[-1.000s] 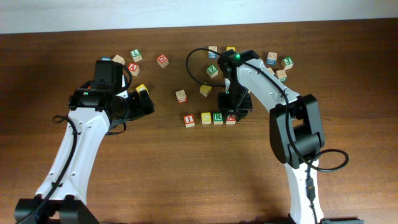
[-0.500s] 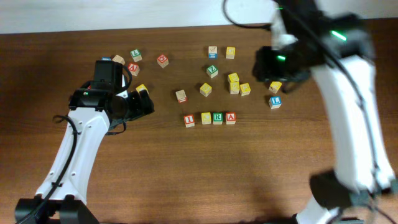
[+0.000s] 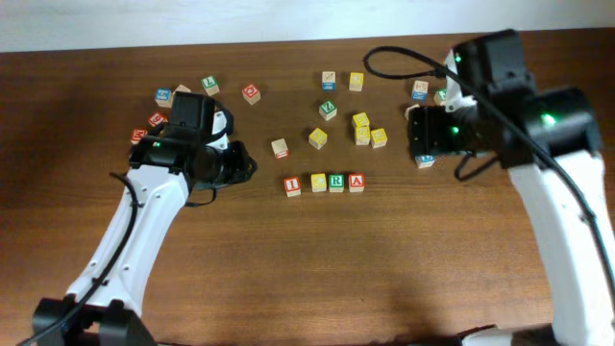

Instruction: Spell out ICRA

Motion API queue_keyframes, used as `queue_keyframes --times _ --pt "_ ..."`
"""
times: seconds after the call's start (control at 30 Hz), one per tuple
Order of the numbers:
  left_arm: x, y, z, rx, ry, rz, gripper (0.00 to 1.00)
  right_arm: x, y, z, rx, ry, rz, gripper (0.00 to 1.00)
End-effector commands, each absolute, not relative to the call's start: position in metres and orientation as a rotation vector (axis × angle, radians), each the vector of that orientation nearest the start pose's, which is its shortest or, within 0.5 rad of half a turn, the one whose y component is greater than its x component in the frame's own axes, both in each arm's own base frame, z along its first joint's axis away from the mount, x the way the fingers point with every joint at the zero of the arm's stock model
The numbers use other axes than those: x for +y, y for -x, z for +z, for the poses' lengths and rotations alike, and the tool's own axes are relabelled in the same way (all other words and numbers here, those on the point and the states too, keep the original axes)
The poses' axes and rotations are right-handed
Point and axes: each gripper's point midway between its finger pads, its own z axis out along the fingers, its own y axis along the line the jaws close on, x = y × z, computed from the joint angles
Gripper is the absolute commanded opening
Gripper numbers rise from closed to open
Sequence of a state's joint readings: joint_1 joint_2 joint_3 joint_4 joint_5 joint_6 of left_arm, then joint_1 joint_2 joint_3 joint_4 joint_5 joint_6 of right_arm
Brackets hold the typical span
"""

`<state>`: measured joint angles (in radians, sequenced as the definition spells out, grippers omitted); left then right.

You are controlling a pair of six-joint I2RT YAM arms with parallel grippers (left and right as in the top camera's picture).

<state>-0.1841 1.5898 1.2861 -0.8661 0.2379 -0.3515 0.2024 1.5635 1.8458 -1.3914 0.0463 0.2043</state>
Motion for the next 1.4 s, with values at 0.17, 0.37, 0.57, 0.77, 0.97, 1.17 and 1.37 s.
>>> queue_keyframes --times 0.17,0.37,0.57,0.77,0.97,1.17,1.37 --pt "-0.117 -0.364 0.06 2.959 0.15 -0.383 0.0 0.062 -0.387 0.13 3.042 -0.168 0.301 0.04" --pt "-0.146 -0.361 0.018 3.027 0.061 -0.375 0.0 0.08 -0.384 0.057 3.231 -0.21 0.448 0.04" --pt "-0.153 -0.359 -0.002 3.055 0.039 -0.338 0.0 0.095 -0.372 0.037 3.266 -0.195 0.525 0.04" --pt "-0.156 -0.363 -0.01 3.05 0.035 -0.356 0.0 0.111 -0.363 0.006 3.229 -0.187 0.681 0.04" --pt "-0.17 -0.365 -0.012 3.036 -0.016 -0.476 0.0 0.129 -0.361 0.006 3.229 -0.104 0.676 0.04" --pt "-0.175 -0.364 -0.011 3.033 -0.041 -0.521 0.0 0.148 -0.363 0.005 3.206 -0.04 0.675 0.04" --pt "-0.179 -0.367 -0.01 3.016 -0.054 -0.527 0.0 0.149 -0.363 0.005 3.207 -0.039 0.675 0.04"
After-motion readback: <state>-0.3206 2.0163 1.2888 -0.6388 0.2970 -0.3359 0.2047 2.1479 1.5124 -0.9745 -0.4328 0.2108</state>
